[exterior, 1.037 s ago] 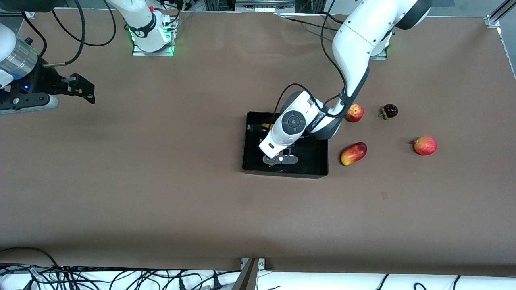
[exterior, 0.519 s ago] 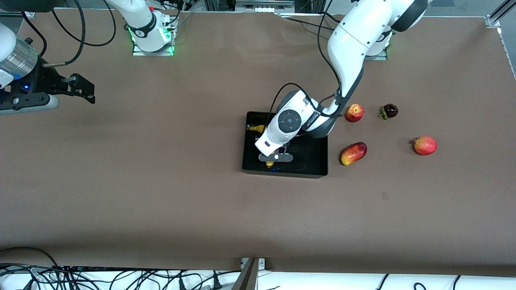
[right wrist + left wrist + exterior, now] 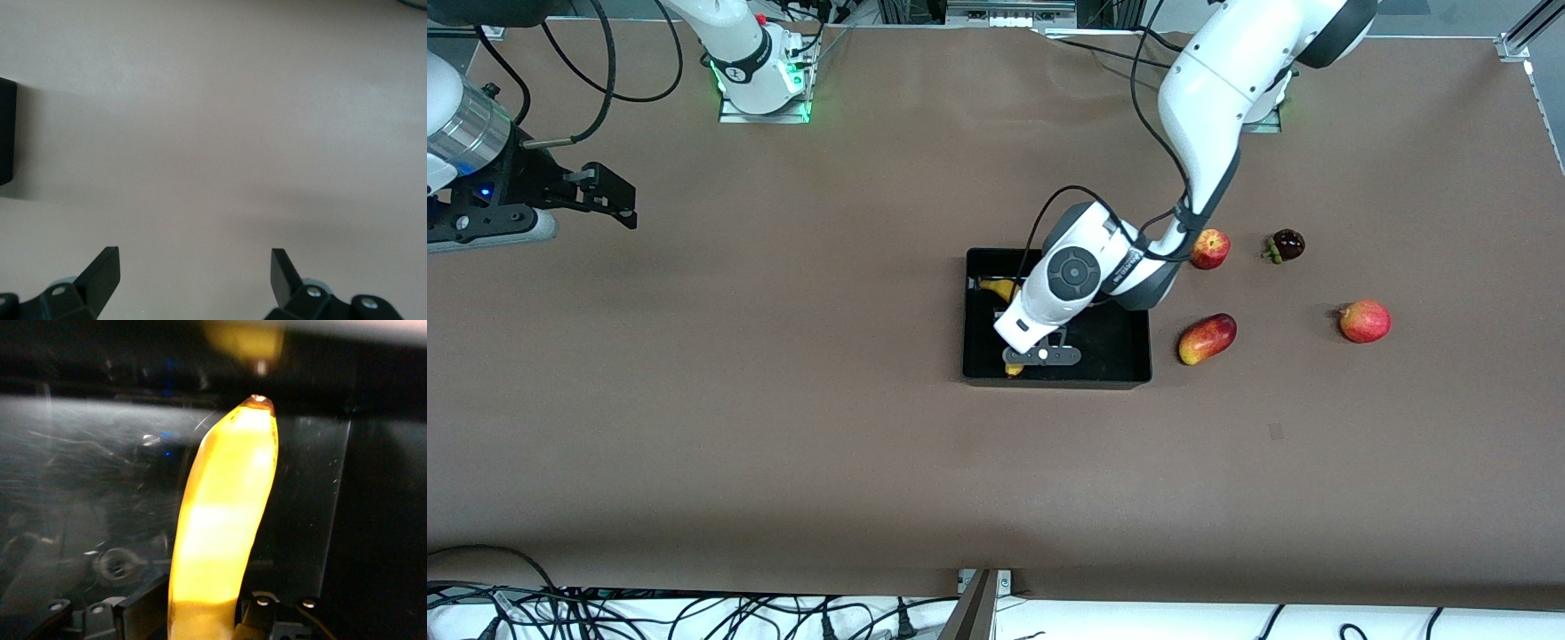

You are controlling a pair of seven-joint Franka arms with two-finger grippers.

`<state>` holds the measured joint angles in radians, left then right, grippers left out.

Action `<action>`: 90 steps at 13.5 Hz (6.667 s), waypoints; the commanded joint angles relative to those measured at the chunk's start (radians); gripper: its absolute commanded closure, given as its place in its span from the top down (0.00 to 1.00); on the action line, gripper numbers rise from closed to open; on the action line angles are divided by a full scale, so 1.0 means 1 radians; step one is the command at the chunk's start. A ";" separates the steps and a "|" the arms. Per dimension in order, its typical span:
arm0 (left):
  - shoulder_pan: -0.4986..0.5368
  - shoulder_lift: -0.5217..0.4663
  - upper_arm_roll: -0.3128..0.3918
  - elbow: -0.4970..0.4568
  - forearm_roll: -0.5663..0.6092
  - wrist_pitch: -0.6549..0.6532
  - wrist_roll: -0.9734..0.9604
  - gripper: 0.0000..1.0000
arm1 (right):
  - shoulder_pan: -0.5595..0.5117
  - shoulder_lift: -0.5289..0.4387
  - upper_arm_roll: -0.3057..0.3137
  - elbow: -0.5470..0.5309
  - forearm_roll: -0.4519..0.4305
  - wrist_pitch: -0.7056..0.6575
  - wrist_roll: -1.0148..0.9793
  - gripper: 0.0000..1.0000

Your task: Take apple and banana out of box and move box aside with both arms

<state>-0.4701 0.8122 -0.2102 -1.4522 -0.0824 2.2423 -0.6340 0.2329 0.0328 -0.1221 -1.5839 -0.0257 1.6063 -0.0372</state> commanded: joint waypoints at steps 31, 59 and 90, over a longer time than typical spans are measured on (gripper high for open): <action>0.565 -0.342 -0.034 0.259 0.277 -0.808 0.717 1.00 | 0.155 0.182 0.065 -0.004 0.139 0.108 0.153 1.00; 0.424 -0.783 0.199 -0.139 0.122 -0.682 0.628 1.00 | 0.479 0.644 0.058 0.091 0.176 0.606 0.703 0.00; 0.421 -0.783 0.186 -0.128 0.122 -0.705 0.617 1.00 | 0.146 0.401 -0.467 -0.507 0.432 0.722 -0.518 0.00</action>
<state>-0.0484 0.0322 -0.0198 -1.5921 0.0406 1.5521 -0.0059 0.3880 0.4401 -0.6147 -2.0948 0.3845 2.3249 -0.5133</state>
